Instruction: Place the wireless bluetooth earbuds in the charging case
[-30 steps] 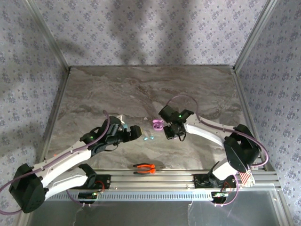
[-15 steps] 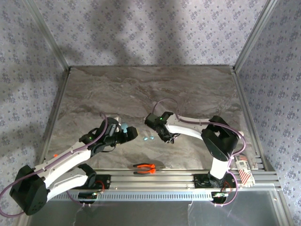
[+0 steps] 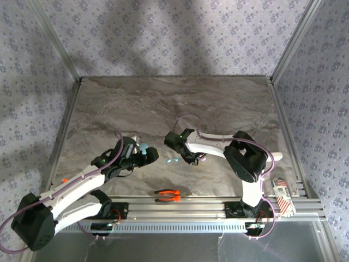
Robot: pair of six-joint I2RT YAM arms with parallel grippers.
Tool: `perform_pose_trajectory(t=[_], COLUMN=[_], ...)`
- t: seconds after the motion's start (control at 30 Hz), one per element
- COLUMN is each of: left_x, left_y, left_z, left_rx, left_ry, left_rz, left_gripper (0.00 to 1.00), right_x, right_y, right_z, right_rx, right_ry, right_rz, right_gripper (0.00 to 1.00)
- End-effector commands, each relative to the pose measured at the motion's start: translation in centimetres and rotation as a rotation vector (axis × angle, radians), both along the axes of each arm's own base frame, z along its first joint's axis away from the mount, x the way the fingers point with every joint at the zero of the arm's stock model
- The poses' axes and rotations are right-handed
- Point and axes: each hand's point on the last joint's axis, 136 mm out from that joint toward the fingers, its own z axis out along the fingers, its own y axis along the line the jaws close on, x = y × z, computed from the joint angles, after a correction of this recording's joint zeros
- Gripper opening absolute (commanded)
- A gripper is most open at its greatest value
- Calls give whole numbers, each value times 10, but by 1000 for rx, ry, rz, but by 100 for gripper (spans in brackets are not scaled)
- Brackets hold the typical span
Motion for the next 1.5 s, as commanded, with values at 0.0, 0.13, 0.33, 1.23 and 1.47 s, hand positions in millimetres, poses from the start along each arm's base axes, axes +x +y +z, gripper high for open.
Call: perform_pose_trajectory(t=[0.0,0.13,0.33,1.23,1.47], left_x=[-2,-3,-3,-5,-5], left_y=[1,1,2,5,6], left_z=[3,3,4,4,4], left_rx=[-13,-14,-16,-15,-16], left_ry=[1,-1,-2,-2,-3], left_rz=[-6,-5,-3,8,10], left_gripper=[100,100,100,100,100], right_x=[1,0,0,-1,1], right_y=[-3,-3,-5,-9,-9], right_z=[1,-3,-8,-20,-17], right_rx=[-38,-47,-61,-62,-46], right_ry=[16,28,43,90,90], right_rz=[6,9,1,-26,-39], right_gripper=[30,29,29,23,17])
